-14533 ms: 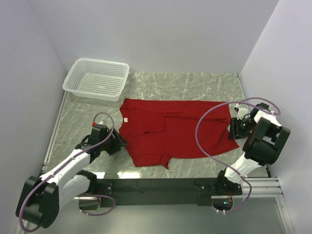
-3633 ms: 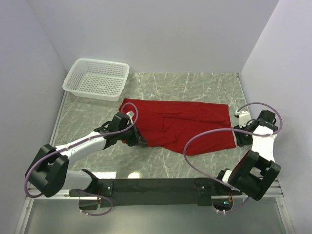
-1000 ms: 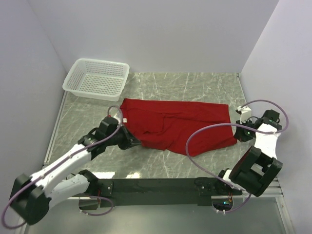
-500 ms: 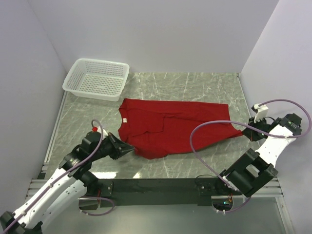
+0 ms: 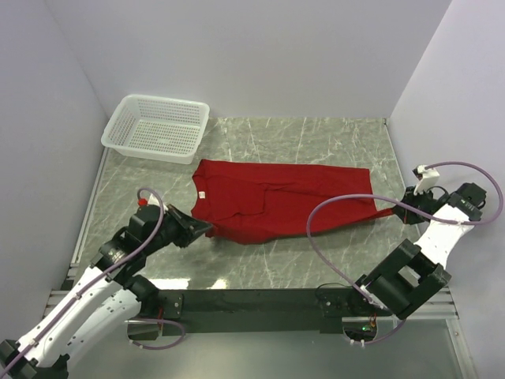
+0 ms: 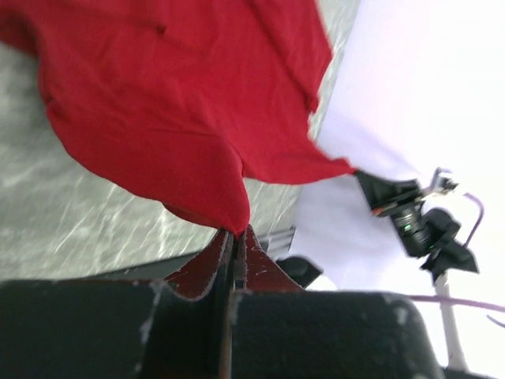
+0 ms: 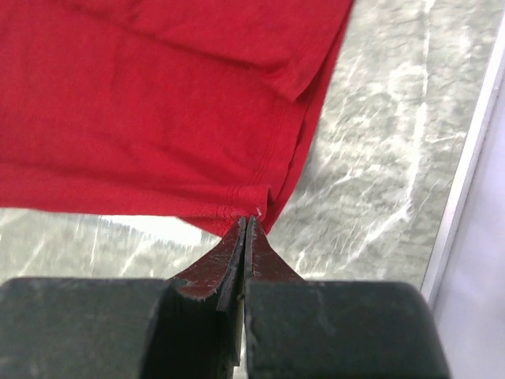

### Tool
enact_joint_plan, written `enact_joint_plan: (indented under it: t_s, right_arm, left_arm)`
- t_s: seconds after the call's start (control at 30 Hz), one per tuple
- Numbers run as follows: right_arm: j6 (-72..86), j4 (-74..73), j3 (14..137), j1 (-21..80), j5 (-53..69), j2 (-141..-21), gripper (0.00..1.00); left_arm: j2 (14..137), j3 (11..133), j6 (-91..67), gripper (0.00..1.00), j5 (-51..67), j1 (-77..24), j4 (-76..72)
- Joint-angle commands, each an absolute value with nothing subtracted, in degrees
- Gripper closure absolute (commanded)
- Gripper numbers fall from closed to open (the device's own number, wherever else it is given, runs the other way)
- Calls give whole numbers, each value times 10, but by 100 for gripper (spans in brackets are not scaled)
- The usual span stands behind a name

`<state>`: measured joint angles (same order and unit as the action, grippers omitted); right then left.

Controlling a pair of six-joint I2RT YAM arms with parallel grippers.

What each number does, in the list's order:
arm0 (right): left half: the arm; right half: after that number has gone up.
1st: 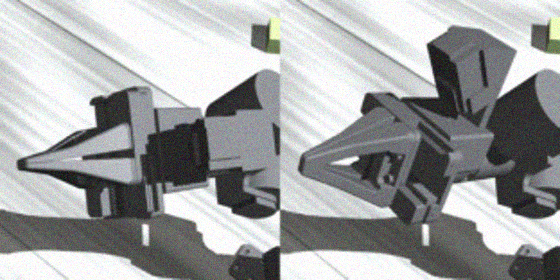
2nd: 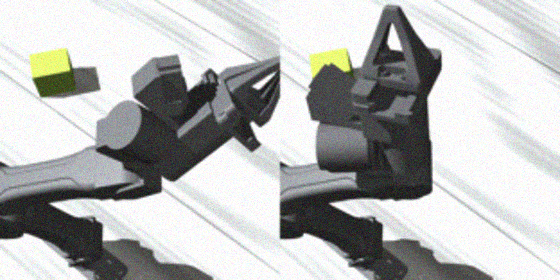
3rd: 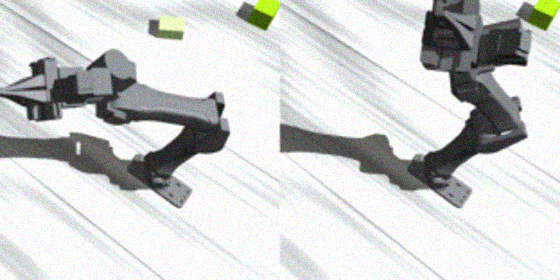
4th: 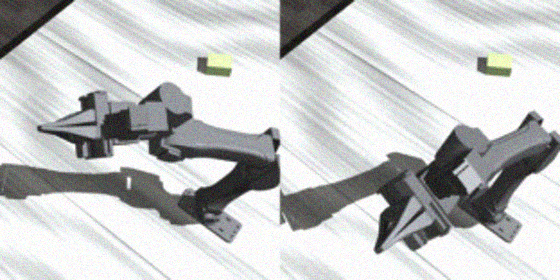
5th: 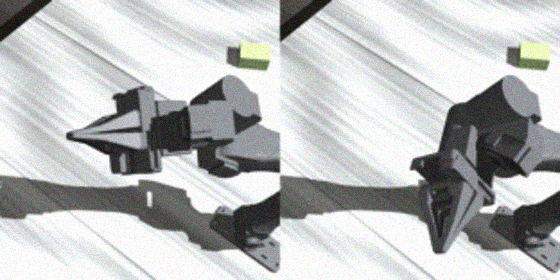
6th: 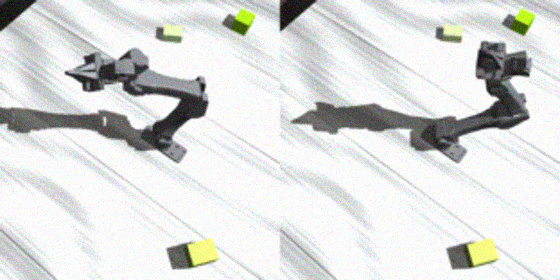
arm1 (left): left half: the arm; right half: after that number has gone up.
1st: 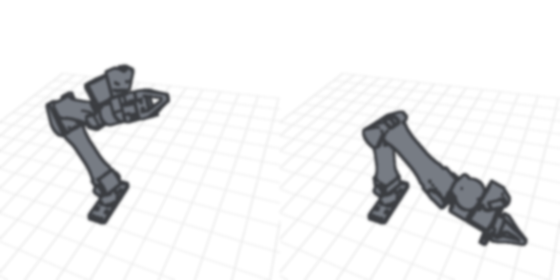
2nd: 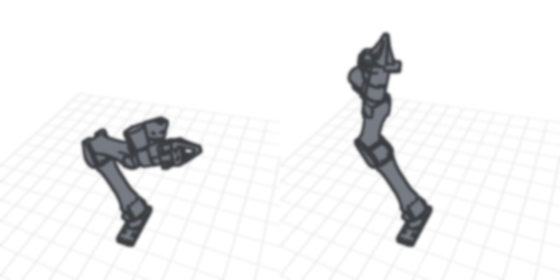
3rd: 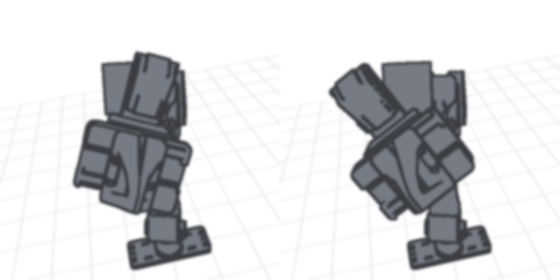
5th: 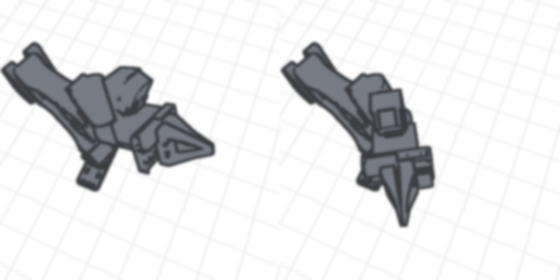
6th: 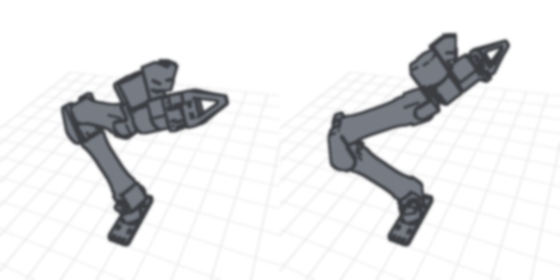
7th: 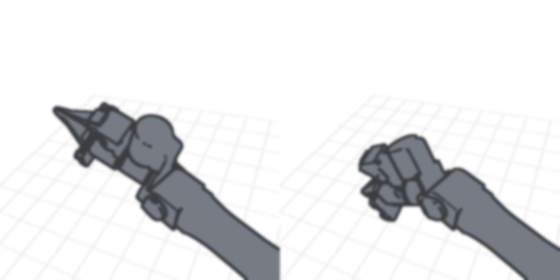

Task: Fold and stack the t-shirts
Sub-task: Fold the tshirt

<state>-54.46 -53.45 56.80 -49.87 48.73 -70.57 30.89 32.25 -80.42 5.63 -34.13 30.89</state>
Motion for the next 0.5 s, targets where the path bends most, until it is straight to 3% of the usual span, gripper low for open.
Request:
enact_joint_plan:
  t_s: [0.0, 0.3, 0.47]
  right_arm:
    - [-455, -429, 549, -484, 485, -688, 100]
    - [-261, -215, 482, -389, 413, -671, 100]
    - [-200, -156, 487, -377, 366, -704, 100]
  left_arm:
    - [336, 378, -805, 100, -1, -332, 290]
    - [523, 425, -710, 100, 33, -232, 158]
    - [654, 525, -637, 100, 57, -207, 142]
